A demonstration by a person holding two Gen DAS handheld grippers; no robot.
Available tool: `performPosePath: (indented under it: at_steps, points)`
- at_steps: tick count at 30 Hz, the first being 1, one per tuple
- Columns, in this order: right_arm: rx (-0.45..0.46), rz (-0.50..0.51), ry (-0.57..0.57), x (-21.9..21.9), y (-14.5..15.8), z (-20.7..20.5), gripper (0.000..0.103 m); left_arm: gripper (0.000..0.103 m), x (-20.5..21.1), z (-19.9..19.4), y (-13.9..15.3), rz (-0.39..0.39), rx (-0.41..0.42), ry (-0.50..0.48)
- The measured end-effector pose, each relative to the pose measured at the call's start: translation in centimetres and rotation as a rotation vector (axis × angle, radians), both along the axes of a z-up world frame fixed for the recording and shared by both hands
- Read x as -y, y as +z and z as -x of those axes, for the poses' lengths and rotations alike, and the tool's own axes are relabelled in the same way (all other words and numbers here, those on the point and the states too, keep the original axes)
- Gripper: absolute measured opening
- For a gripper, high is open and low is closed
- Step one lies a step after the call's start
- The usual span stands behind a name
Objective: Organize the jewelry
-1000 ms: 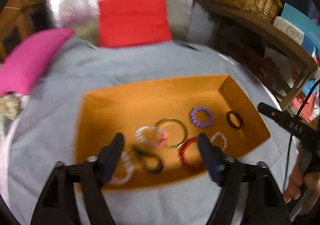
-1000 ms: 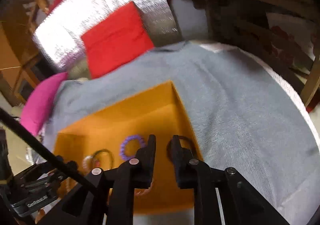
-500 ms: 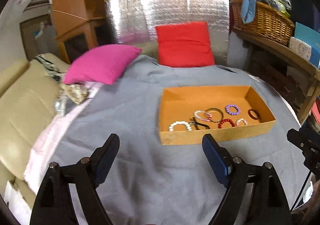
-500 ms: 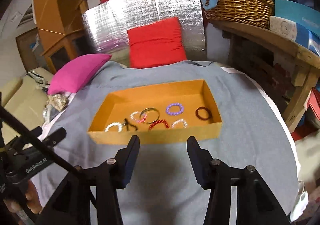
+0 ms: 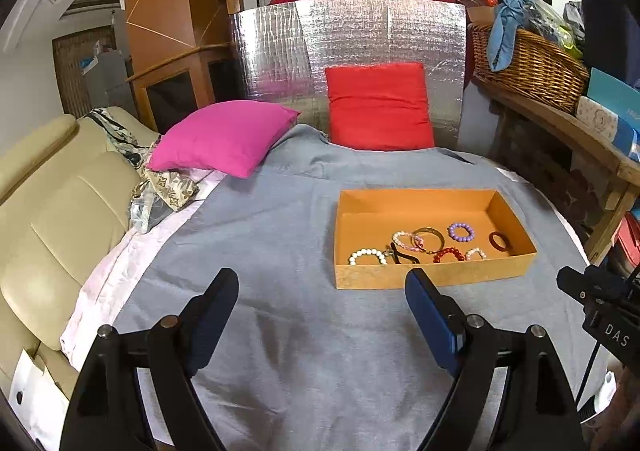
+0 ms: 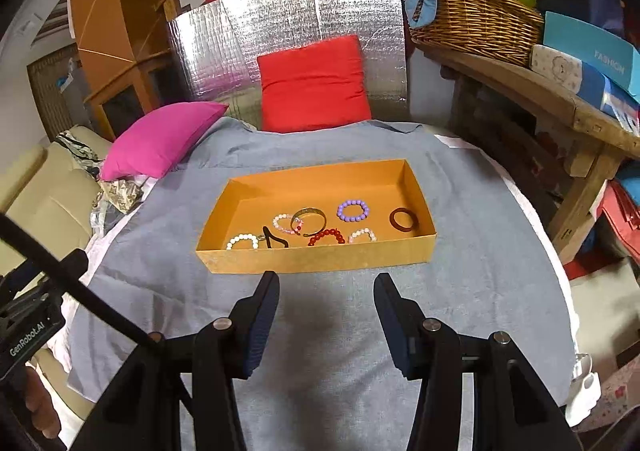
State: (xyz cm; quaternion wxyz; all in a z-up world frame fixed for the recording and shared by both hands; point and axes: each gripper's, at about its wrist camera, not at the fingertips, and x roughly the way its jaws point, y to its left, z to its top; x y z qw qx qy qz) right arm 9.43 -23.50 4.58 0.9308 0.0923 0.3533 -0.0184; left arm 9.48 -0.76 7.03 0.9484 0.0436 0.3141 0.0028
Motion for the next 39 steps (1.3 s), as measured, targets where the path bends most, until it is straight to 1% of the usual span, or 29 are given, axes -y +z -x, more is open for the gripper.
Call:
performPosePath:
  at_steps: [6, 9, 11, 14, 18, 22, 29, 35, 39]
  points:
    - [-0.012, -0.014, -0.013, 0.5, -0.8, 0.5, 0.053, 0.086, 1.1, 0.3, -0.1, -0.008, -0.011, -0.023]
    - [-0.012, -0.019, -0.021, 1.0, -0.7, 0.6, 0.053, 0.086, 1.6, 0.1, 0.2, -0.007, -0.015, -0.04]
    - [-0.015, -0.028, -0.024, 1.3, -0.2, 0.3, 0.053, 0.086, 1.9, -0.5, 0.7, 0.005, -0.03, -0.061]
    - [-0.022, -0.051, -0.022, 2.0, 0.6, -0.8, 0.053, 0.086, 2.4, -2.0, 1.3, 0.012, -0.03, -0.062]
    - [-0.036, -0.034, -0.039, 2.6, 1.4, -2.9, 0.053, 0.086, 2.8, -4.4, 1.3, 0.023, -0.052, -0.052]
    - [-0.039, -0.041, -0.054, 3.1, 1.6, -4.8, 0.053, 0.086, 3.0, -6.9, 0.7, 0.049, -0.055, -0.044]
    - [-0.051, -0.012, -0.066, 2.7, 1.0, -7.6, 0.053, 0.086, 3.5, -9.9, -1.1, 0.079, -0.071, -0.057]
    - [-0.075, 0.017, -0.065, 2.2, -0.2, -9.0, 0.053, 0.086, 3.0, -10.6, -2.4, 0.081, -0.072, -0.041]
    - [-0.085, 0.018, -0.067, 2.3, -0.9, -9.6, 0.053, 0.086, 2.8, -10.8, -3.0, 0.071, -0.081, -0.036]
